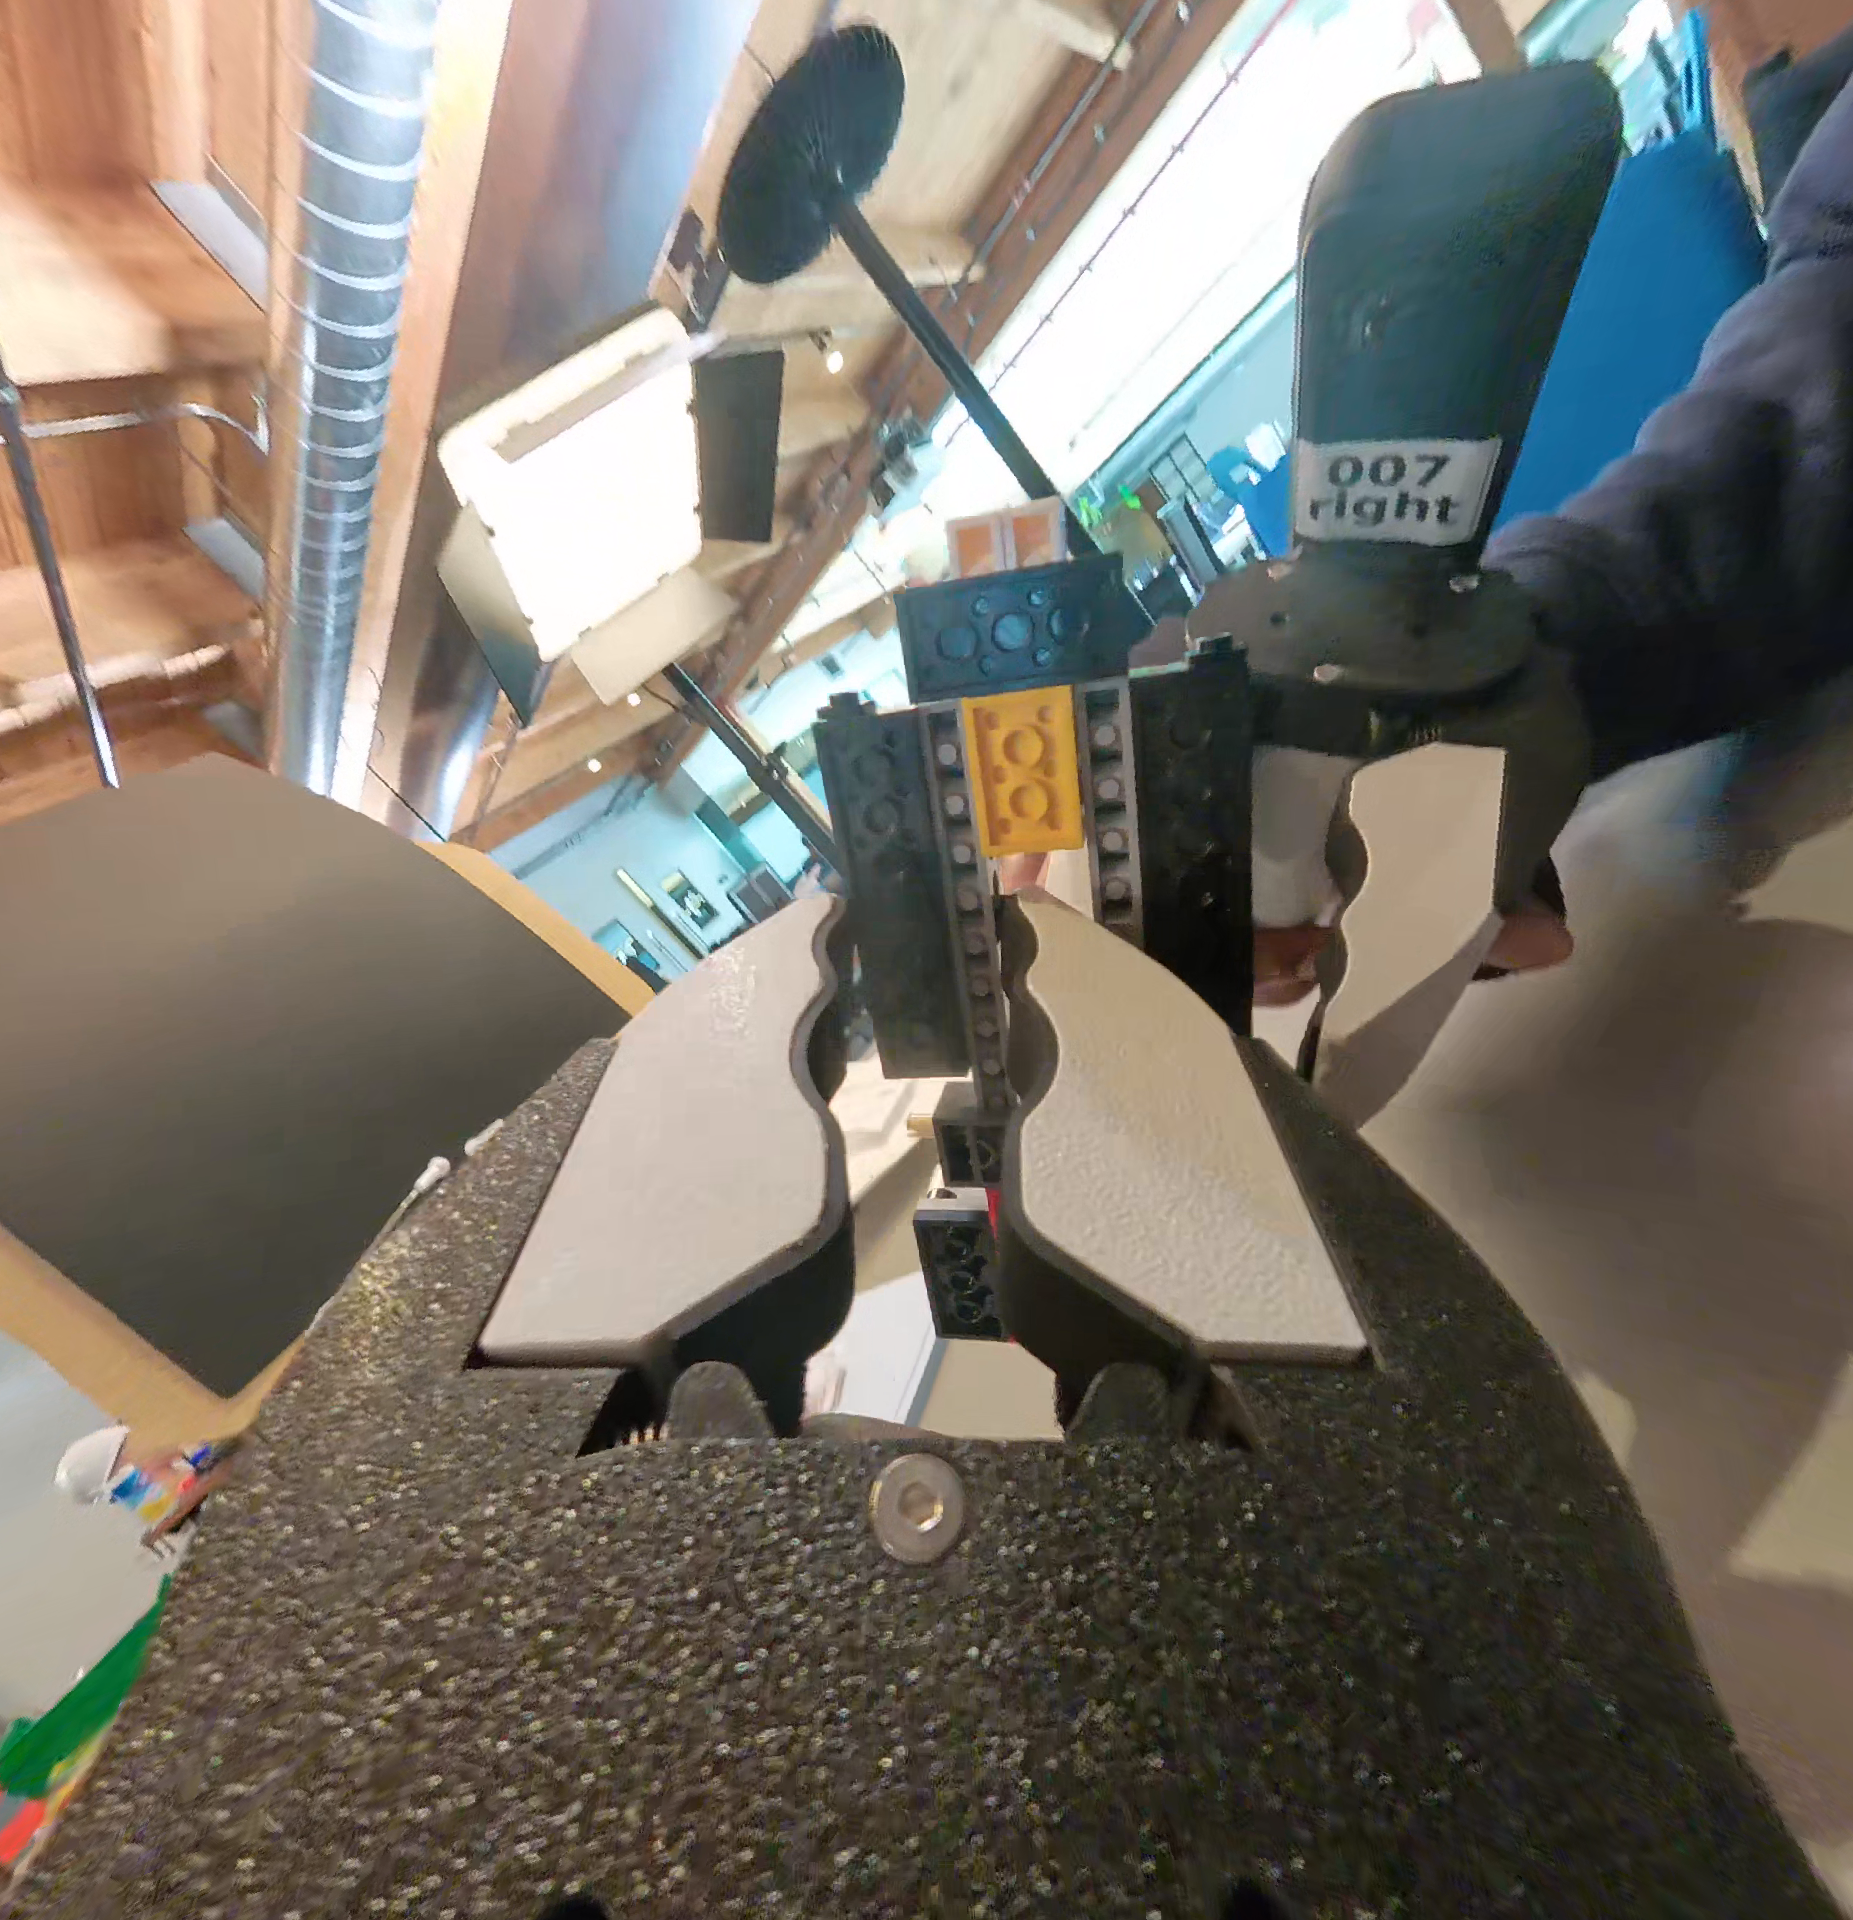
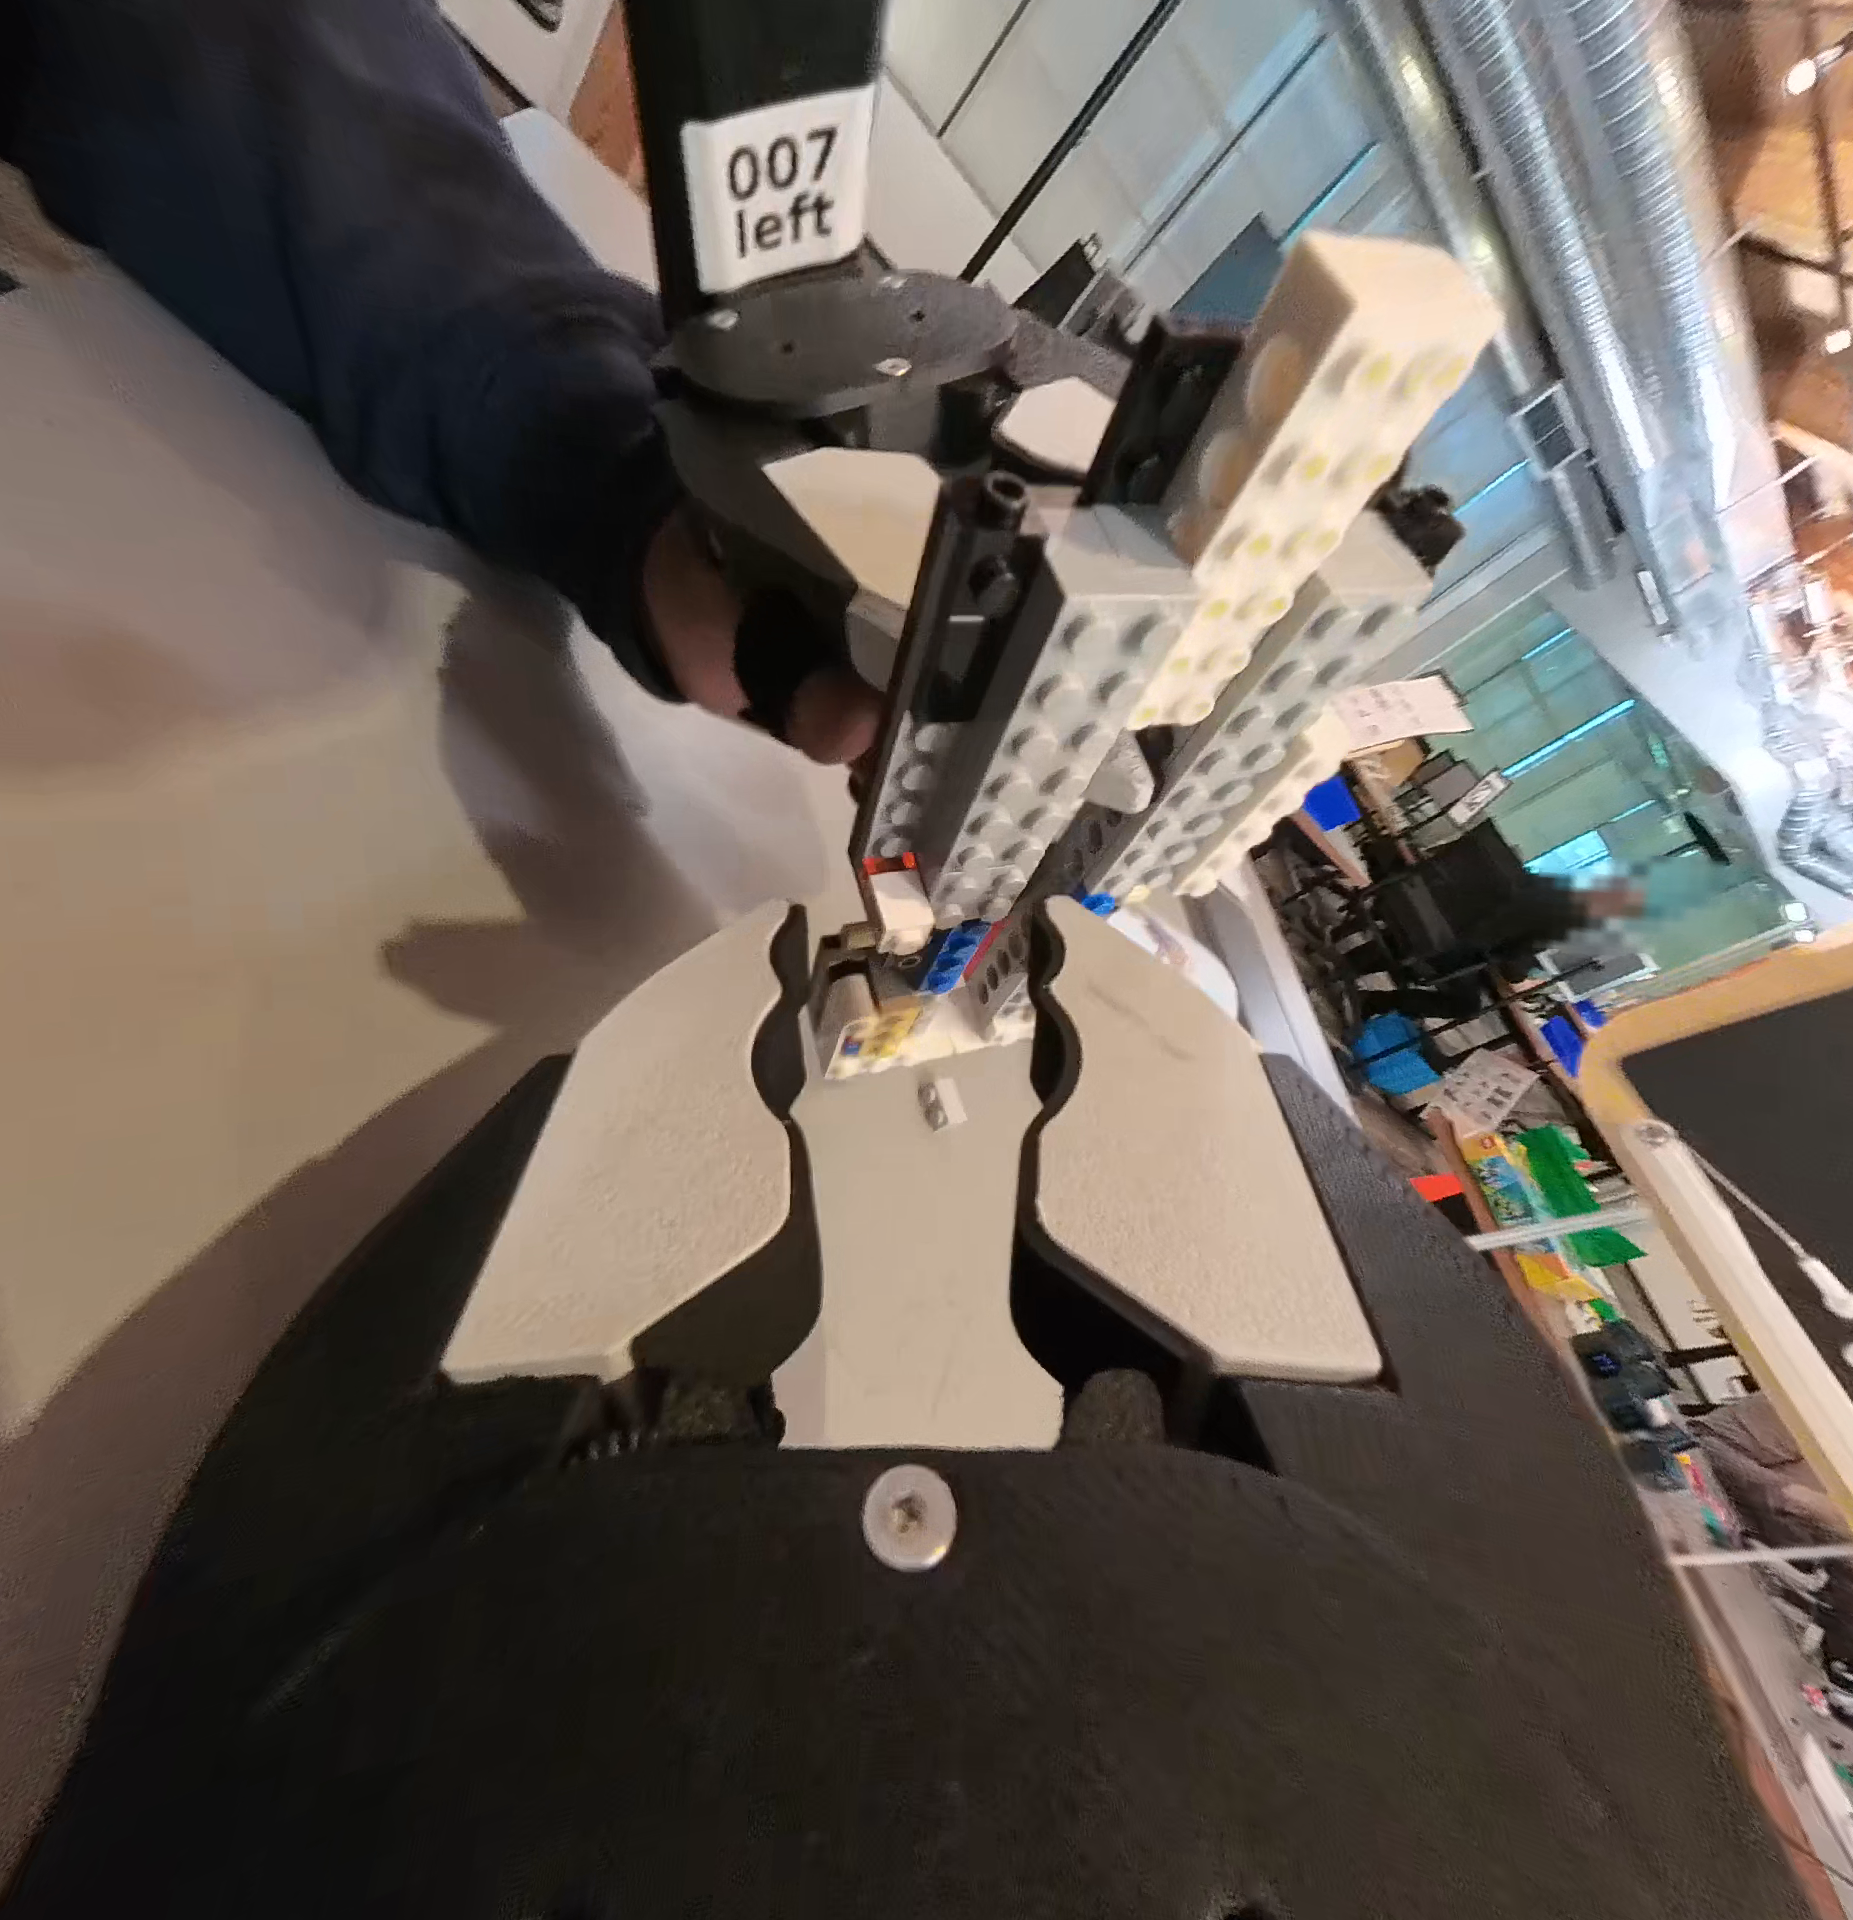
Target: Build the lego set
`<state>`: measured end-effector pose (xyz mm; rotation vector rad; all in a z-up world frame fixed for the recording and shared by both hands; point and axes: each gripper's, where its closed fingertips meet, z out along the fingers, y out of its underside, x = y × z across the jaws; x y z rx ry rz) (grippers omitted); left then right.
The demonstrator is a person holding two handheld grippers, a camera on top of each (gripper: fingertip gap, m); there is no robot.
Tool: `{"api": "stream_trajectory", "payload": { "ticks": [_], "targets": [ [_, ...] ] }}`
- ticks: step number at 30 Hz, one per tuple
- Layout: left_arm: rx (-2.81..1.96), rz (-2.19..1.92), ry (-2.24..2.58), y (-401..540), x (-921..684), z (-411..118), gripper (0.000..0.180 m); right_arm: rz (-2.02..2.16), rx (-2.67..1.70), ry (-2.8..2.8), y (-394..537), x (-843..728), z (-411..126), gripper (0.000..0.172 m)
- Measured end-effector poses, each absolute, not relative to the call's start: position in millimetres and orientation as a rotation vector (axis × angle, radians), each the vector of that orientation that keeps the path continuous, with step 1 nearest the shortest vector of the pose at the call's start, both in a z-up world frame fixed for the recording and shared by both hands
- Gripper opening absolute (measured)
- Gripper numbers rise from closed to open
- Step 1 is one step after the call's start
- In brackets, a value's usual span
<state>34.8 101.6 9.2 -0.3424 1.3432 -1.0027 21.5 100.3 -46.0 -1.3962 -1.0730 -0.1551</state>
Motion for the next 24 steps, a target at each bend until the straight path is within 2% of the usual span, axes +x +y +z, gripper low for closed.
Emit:
{"api": "stream_trajectory", "payload": {
  "ticks": [4,7,24],
  "targets": [
    [-0.302,-1.009,1.26,96,28,18,0.027,-0.171,-1.338,-1.027,103,11,-36,0.04],
    [-0.267,-1.009,1.232,94,23,23,0.027,-0.163,-1.31,-1.006,103,7,-30,0.033],
    [-0.179,-0.977,1.419,89,21,15,0.03,-0.341,-1.222,-1.026,103,19,-30,0.031]
  ]
}}
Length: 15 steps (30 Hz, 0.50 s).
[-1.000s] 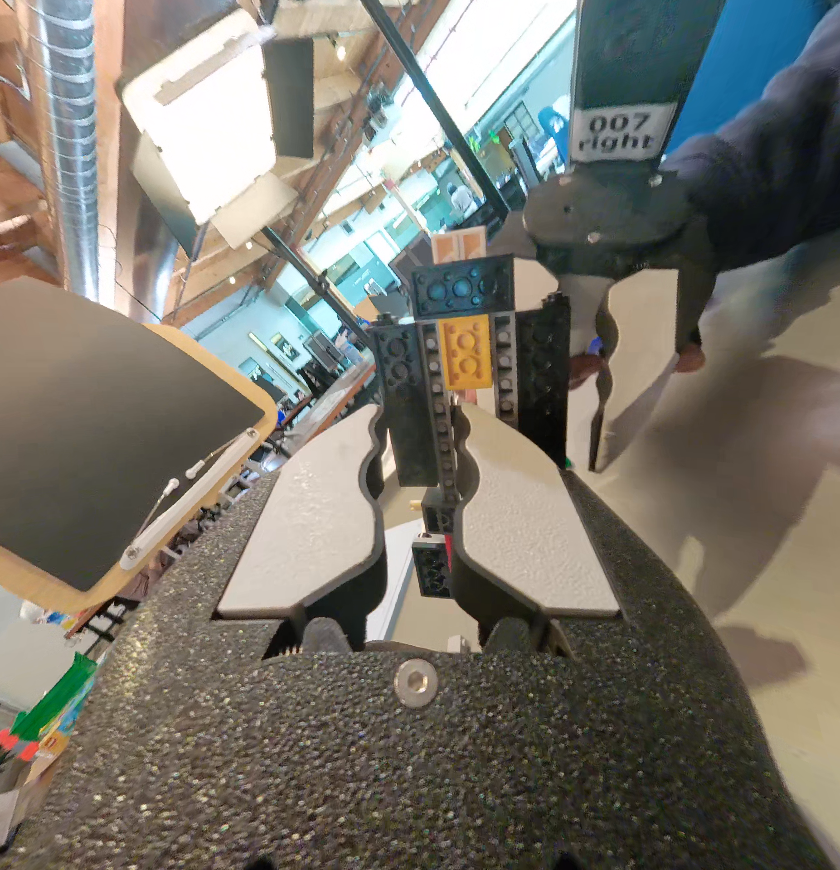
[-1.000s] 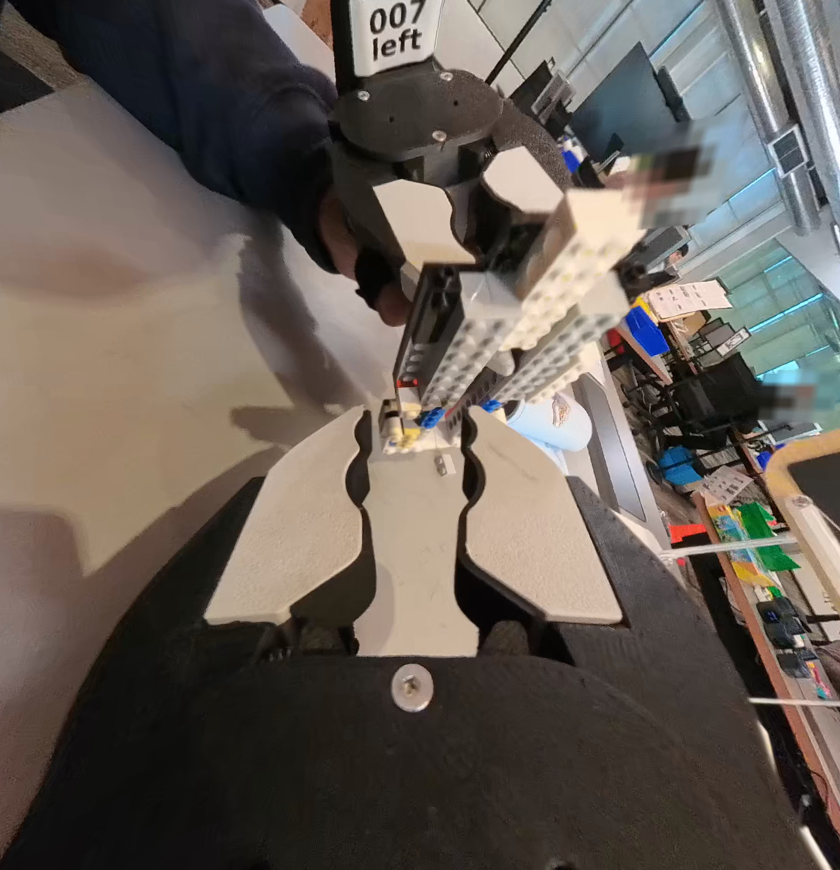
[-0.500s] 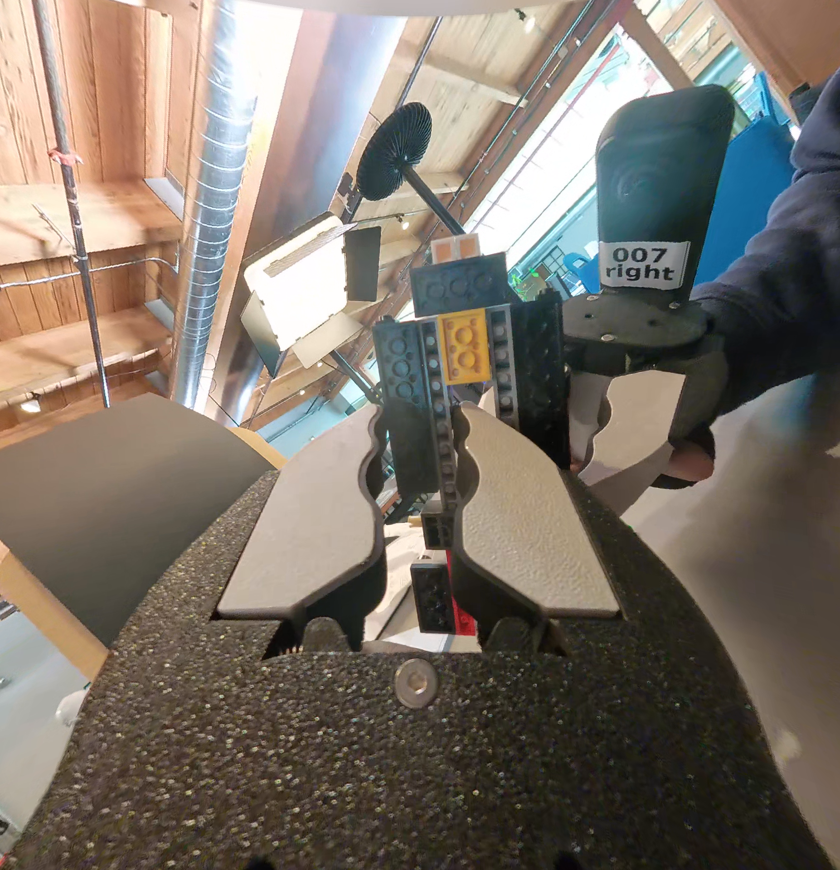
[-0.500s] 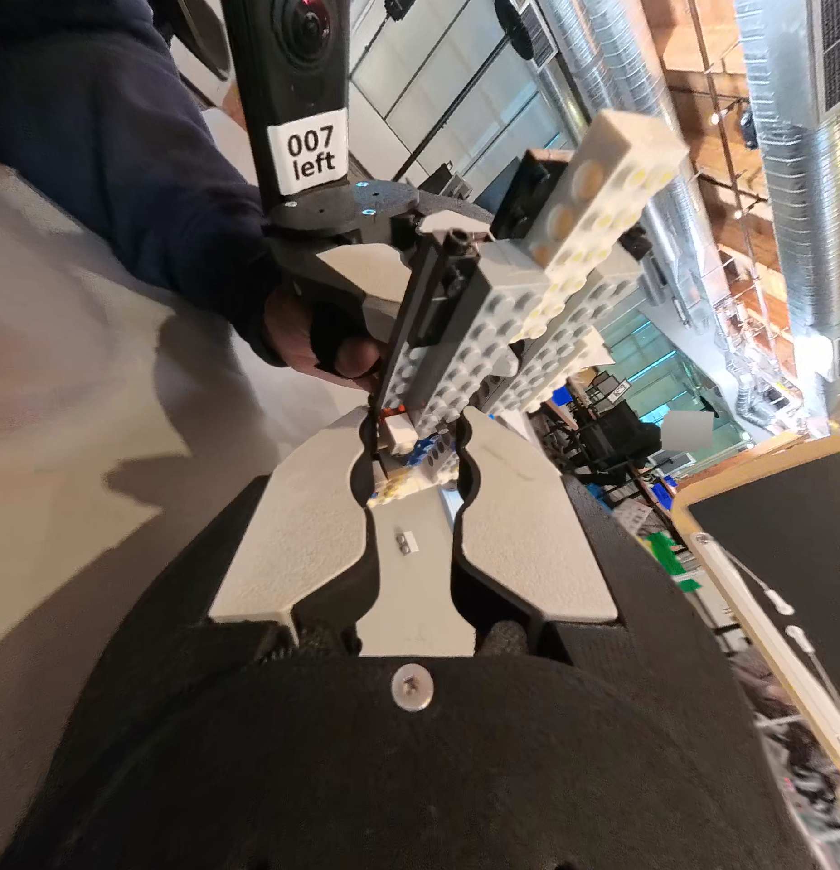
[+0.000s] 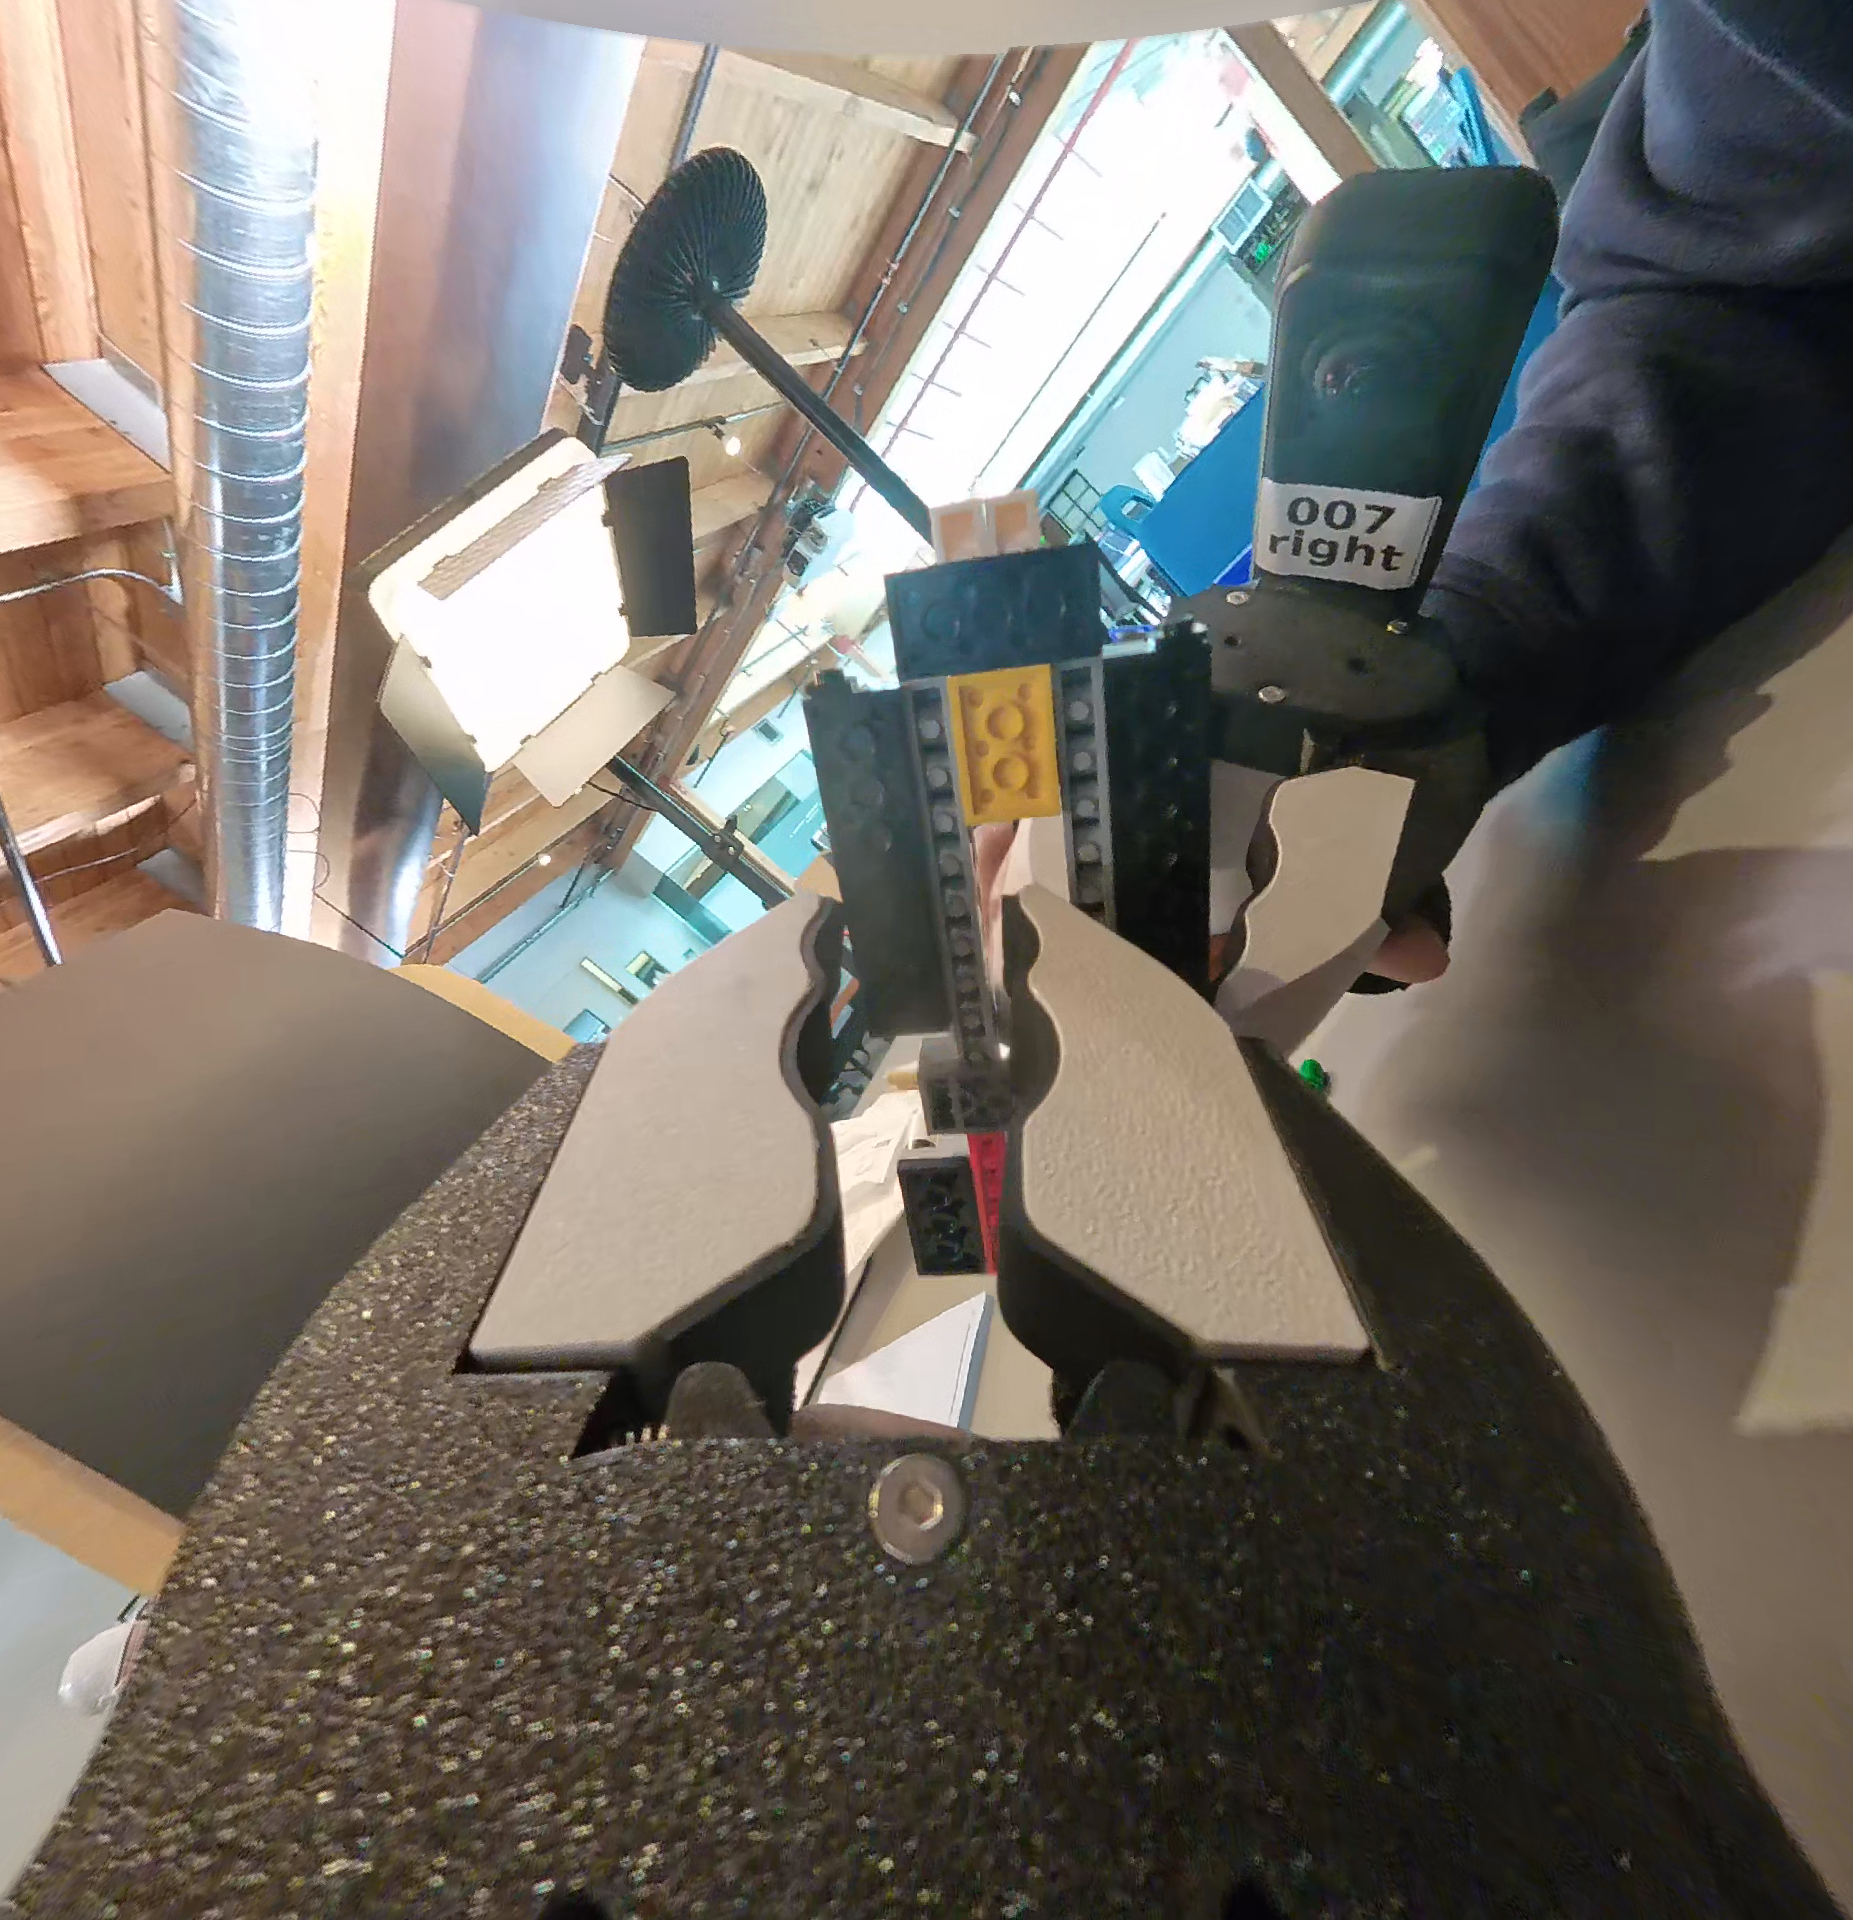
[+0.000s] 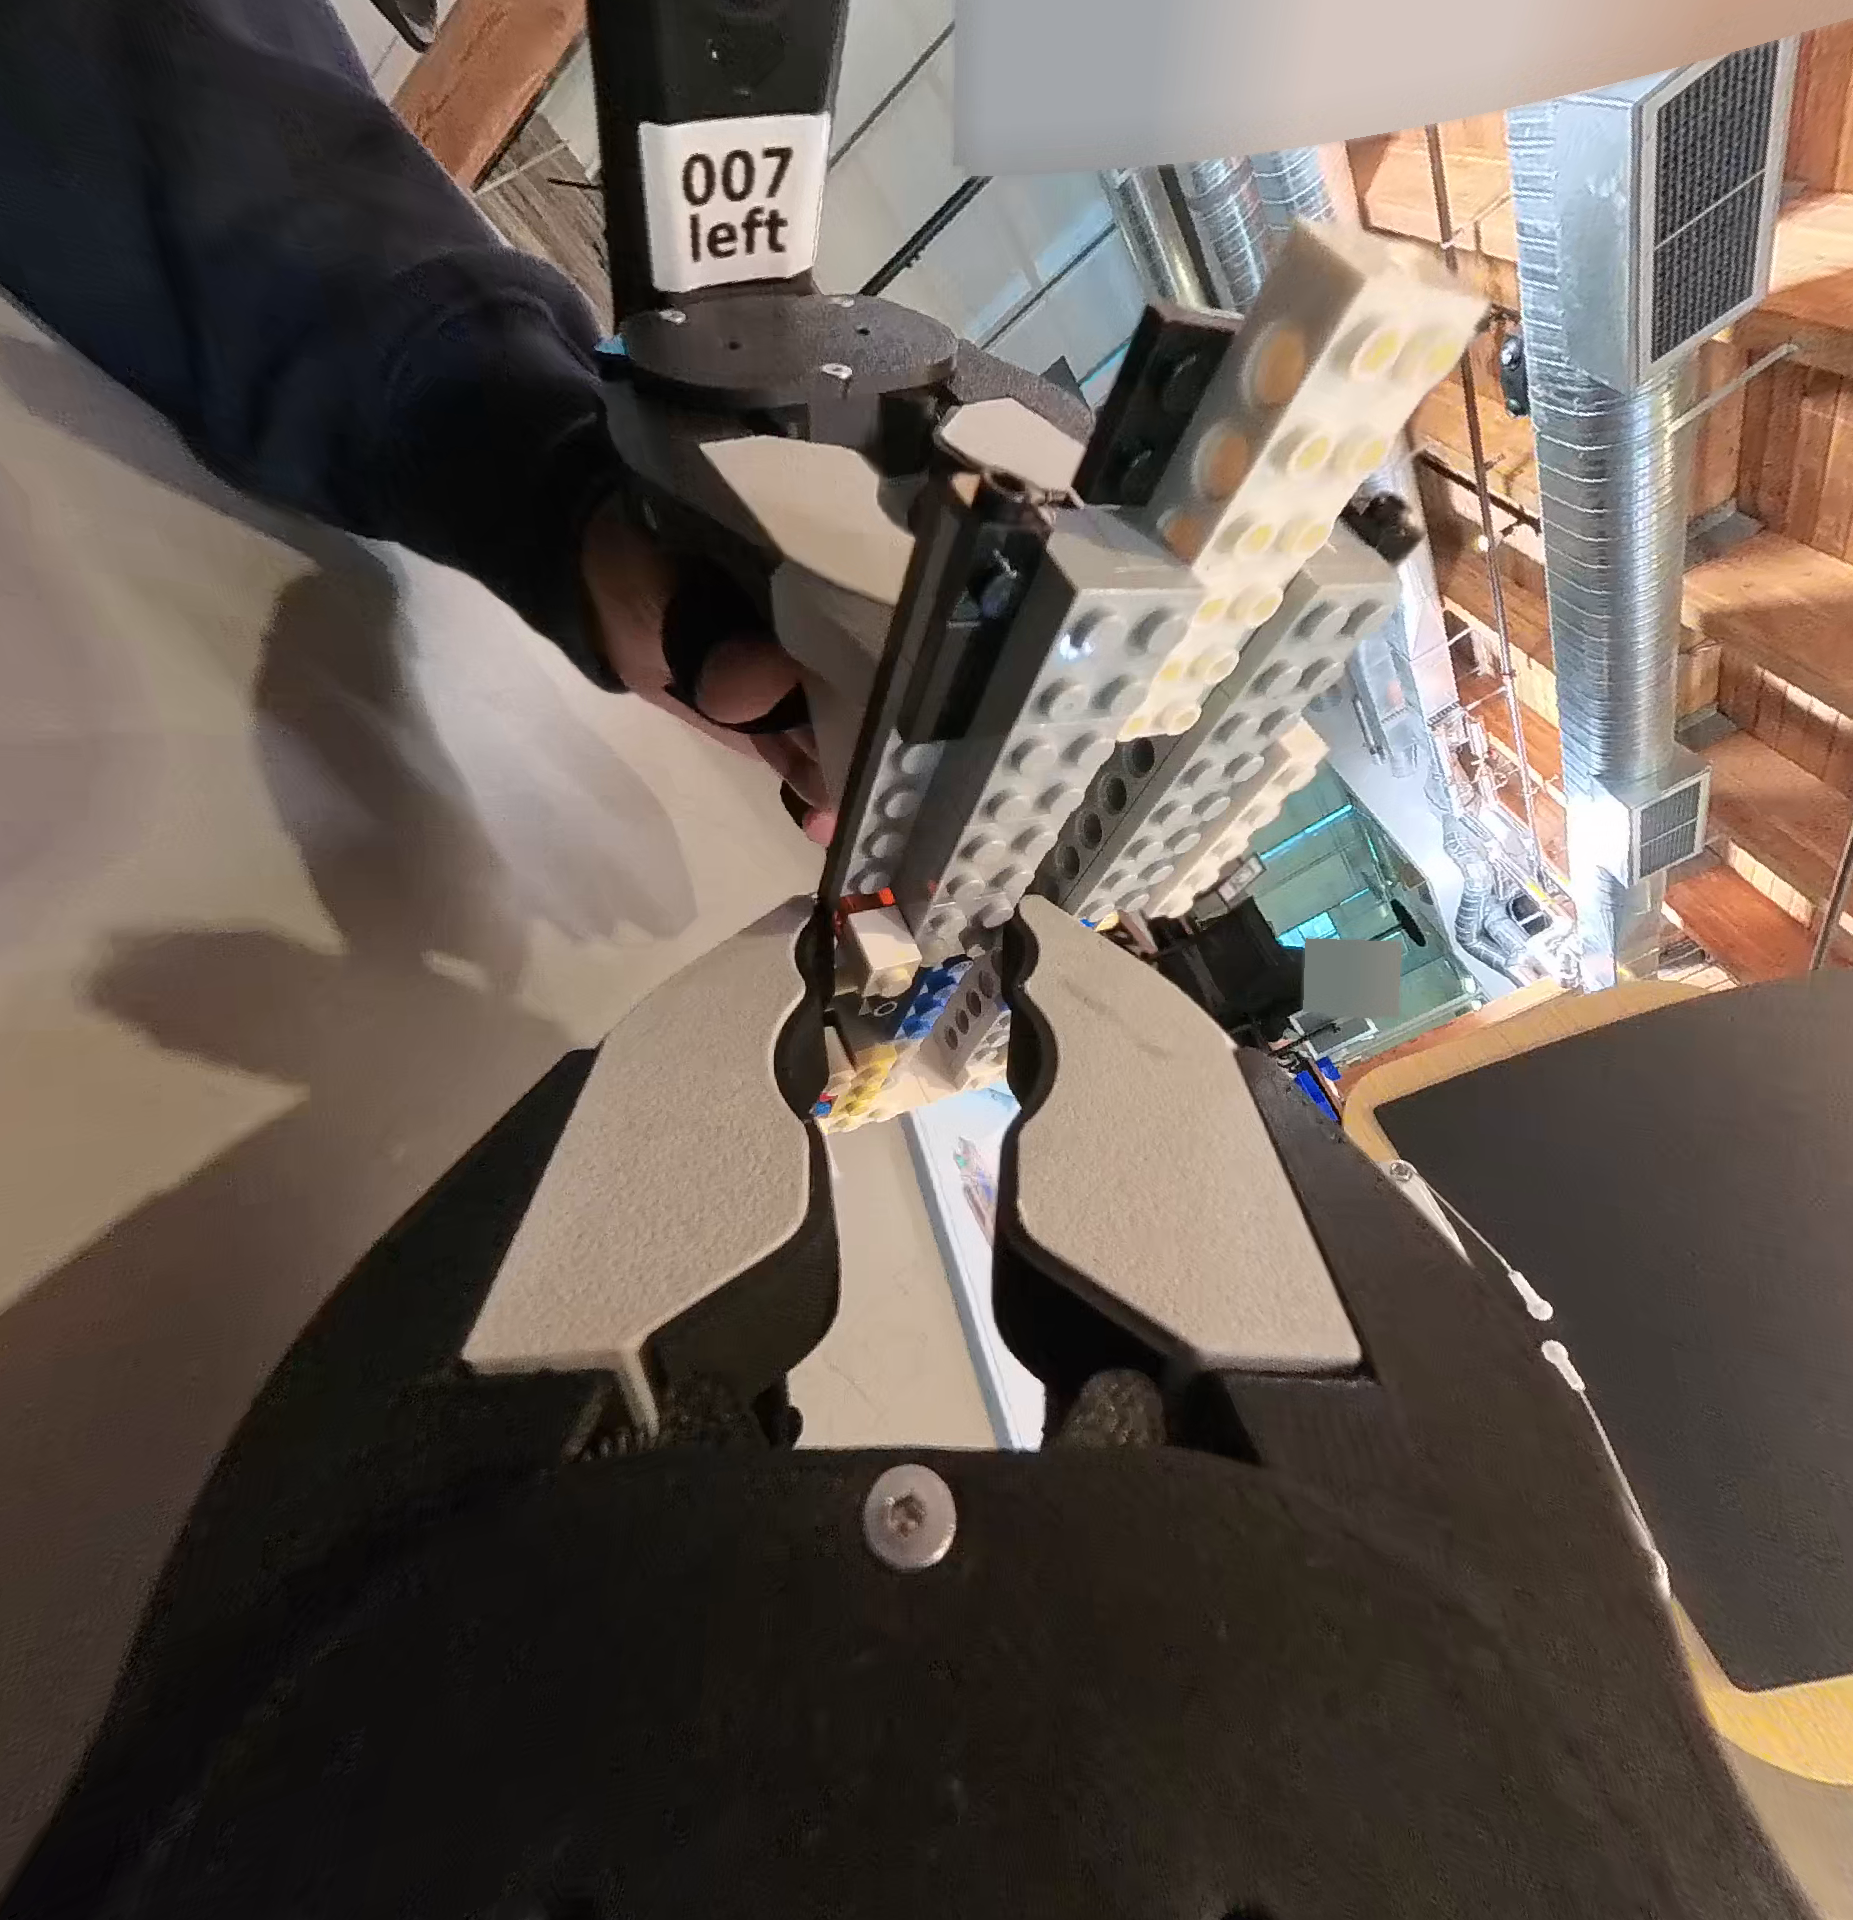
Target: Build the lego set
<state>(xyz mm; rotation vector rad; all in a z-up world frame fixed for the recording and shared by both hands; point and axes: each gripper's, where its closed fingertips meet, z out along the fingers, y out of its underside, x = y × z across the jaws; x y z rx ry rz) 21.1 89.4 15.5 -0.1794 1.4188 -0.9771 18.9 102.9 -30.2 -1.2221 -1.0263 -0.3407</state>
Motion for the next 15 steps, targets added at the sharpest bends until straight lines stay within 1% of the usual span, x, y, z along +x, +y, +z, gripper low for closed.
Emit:
{"api": "stream_trajectory", "payload": {
  "ticks": [3,5,8,15],
  "targets": [
    [-0.182,-0.951,1.459,92,24,8,0.035,-0.347,-1.217,-1.032,103,19,-30,0.031],
    [-0.19,-0.931,1.478,93,27,4,0.035,-0.346,-1.216,-1.042,103,19,-32,0.031],
    [-0.18,-0.936,1.494,92,27,1,0.036,-0.354,-1.207,-1.072,101,17,-35,0.031],
    [-0.159,-0.937,1.52,89,26,1,0.044,-0.31,-1.197,-1.058,99,19,-34,0.031]
  ]
}}
